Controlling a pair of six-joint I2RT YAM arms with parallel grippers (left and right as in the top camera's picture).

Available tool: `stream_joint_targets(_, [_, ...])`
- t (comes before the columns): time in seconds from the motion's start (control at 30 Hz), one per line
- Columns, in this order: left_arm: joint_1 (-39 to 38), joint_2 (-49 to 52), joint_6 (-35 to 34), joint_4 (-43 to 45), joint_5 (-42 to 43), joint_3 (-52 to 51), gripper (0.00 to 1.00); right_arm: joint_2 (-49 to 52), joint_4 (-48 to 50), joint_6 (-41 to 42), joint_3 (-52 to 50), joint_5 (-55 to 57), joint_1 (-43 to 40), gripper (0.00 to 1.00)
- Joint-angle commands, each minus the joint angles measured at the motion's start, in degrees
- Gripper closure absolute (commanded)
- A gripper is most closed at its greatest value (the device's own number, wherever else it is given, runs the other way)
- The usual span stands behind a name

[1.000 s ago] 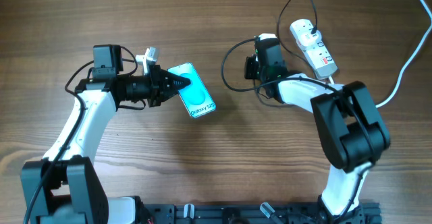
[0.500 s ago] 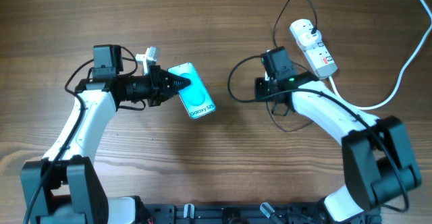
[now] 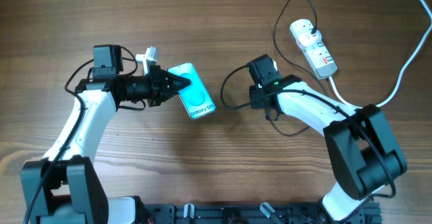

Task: Plug charger to phone and switch on socket
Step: 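Carry the plug with the right gripper toward the phone's bottom port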

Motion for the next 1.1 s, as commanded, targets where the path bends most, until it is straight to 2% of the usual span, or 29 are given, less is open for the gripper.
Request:
stream_joint_targets(0.0, [0.2, -0.1, 1.3, 0.0, 2.6, 0.7, 0.96, 4.3, -3.3, 0.6, -2.4, -4.6, 0.2, 0.81])
stream_joint_targets(0.23, [0.2, -0.1, 1.3, 0.0, 2.6, 0.7, 0.96, 4.3, -4.6, 0.6, -2.4, -7.6, 0.2, 0.82])
stream_joint_targets(0.33, [0.2, -0.1, 1.3, 0.0, 2.6, 0.7, 0.96, 4.3, -4.4, 0.7, -2.4, -8.1, 0.2, 0.96])
stream_joint_targets(0.6, [0.2, -0.1, 1.4, 0.5, 2.6, 0.7, 0.96, 3.7, -5.0, -0.4, -0.9, -13.5, 0.1, 0.96])
stream_joint_targets(0.67, [0.2, -0.1, 1.4, 1.9, 2.8, 0.7, 0.96, 1.7, -7.0, -4.6, 0.7, -20.6, -0.4, 0.96])
stream_joint_targets(0.83, [0.2, -0.1, 0.9, 12.6, 9.7, 0.7, 0.96, -8.4, -10.2, -18.6, 1.6, -49.9, -2.9, 0.96])
stream_joint_targets(0.9, [0.2, -0.1, -1.3, 16.7, 10.1, 0.7, 0.96, -12.3, -12.0, -23.5, 1.6, -59.4, -3.4, 0.96])
stream_joint_targets(1.07, [0.2, -0.1, -2.1, 23.6, 10.1, 0.7, 0.96, -19.1, -16.6, -28.4, 1.6, -69.0, -3.4, 0.96])
